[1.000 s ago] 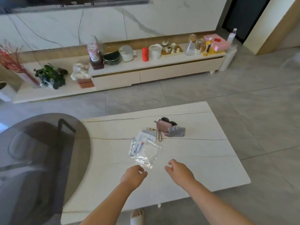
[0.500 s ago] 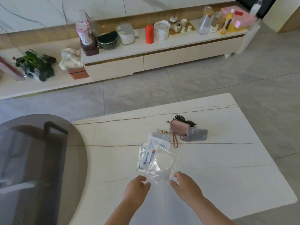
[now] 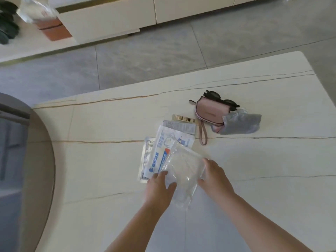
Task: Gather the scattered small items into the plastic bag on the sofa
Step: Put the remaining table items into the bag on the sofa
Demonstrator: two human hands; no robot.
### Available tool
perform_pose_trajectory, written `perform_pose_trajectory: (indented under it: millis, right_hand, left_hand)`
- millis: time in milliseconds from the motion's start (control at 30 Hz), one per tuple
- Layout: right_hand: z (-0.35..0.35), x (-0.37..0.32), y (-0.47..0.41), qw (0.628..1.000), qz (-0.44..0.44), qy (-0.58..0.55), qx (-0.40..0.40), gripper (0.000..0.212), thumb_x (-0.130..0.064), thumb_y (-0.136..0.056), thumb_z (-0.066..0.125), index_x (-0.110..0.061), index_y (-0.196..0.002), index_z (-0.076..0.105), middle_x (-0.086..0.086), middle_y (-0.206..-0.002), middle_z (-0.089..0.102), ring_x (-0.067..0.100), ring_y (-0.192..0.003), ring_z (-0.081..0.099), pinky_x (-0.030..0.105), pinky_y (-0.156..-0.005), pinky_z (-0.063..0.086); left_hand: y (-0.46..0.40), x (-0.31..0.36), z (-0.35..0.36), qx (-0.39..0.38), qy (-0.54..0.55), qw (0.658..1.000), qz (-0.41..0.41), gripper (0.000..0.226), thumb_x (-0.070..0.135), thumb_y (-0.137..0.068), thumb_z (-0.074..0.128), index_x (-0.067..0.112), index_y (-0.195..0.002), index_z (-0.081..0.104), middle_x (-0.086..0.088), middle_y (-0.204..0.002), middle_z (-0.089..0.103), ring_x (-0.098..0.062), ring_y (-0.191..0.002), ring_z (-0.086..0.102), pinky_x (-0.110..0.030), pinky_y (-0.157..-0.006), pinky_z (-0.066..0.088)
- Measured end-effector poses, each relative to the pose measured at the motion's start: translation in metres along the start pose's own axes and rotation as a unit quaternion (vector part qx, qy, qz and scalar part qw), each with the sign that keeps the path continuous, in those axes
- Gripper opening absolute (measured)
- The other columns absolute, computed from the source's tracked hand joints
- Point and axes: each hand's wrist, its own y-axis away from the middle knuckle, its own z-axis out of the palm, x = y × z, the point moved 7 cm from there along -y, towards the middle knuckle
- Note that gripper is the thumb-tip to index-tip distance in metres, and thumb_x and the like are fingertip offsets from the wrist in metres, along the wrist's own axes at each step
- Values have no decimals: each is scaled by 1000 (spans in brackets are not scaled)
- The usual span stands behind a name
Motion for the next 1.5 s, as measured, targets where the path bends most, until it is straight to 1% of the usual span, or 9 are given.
perform_pose_trajectory:
  millis: [233,400,567,700,800,933,1100,1200,1500]
  right_hand:
    - [7,-2,-43,991,-21,76,109,70,-39,-82,64,-21,-140,29,2,-134,41,24,-119,40,31,-90,42]
    - [12,0,-42,988,-7,103,111,41,-45,-83,61,-18,-111,49,2,-112,49,23,-105,47,30,-78,40]
    - [-6,-9,-38,989,-7,-108,104,29,-22,-88,58,-17,-116,50,2,-118,44,23,-97,56,30,-69,46]
    - [-24,-27,-53,964,-32,-226,138,51,-9,-83,63,-18,-130,44,2,-114,51,15,-88,57,26,-76,44]
    - [-15,-28,-61,956,-3,-267,124,65,-8,-82,66,-15,-138,36,5,-123,52,21,-108,55,25,-89,42]
    - [5,-24,-61,948,22,-297,112,72,-7,-82,66,-15,-143,29,6,-126,50,22,-111,53,31,-95,43]
    - [15,-22,-54,964,24,-246,98,65,-12,-85,62,-13,-142,33,6,-133,47,20,-119,49,31,-102,40]
    - [15,-28,-49,978,17,-192,85,60,-15,-88,59,-13,-142,34,7,-136,45,22,-126,45,33,-105,38]
    - [27,-81,-50,993,-50,12,109,61,-38,-89,58,-15,-139,34,2,-134,46,20,-125,39,29,-94,42]
  left_hand:
    - [-41,4,10,119,-127,985,14,66,49,-85,60,29,-139,29,2,-132,39,-20,-125,38,-33,-101,36]
    - [-51,1,11,123,-150,980,-33,49,43,-86,59,25,-128,40,5,-125,52,-19,-120,47,-33,-102,32]
    - [-50,7,-14,154,-98,983,-20,27,37,-89,57,18,-108,56,1,-123,48,-23,-116,40,-33,-95,37]
    - [-63,13,-39,154,-18,988,-17,42,26,-86,64,9,-121,49,-7,-136,38,-29,-118,45,-35,-99,40]
    - [-71,13,-39,142,-3,989,-42,63,25,-82,69,15,-134,34,-8,-135,39,-29,-119,50,-38,-101,40]
    - [-75,5,-27,124,-25,989,-80,73,27,-83,66,23,-142,24,-4,-134,48,-26,-126,45,-37,-104,34]
    - [-60,-23,-21,105,66,988,-96,33,22,-89,60,7,-113,43,-11,-116,53,-32,-112,50,-43,-95,43]
    - [-46,-52,-36,126,129,977,-111,25,18,-88,62,9,-91,39,-13,-103,46,-34,-100,52,-43,-88,46]
    - [-41,-142,-75,158,201,937,-238,29,19,-85,66,3,-100,47,-14,-109,45,-36,-103,50,-43,-87,44]
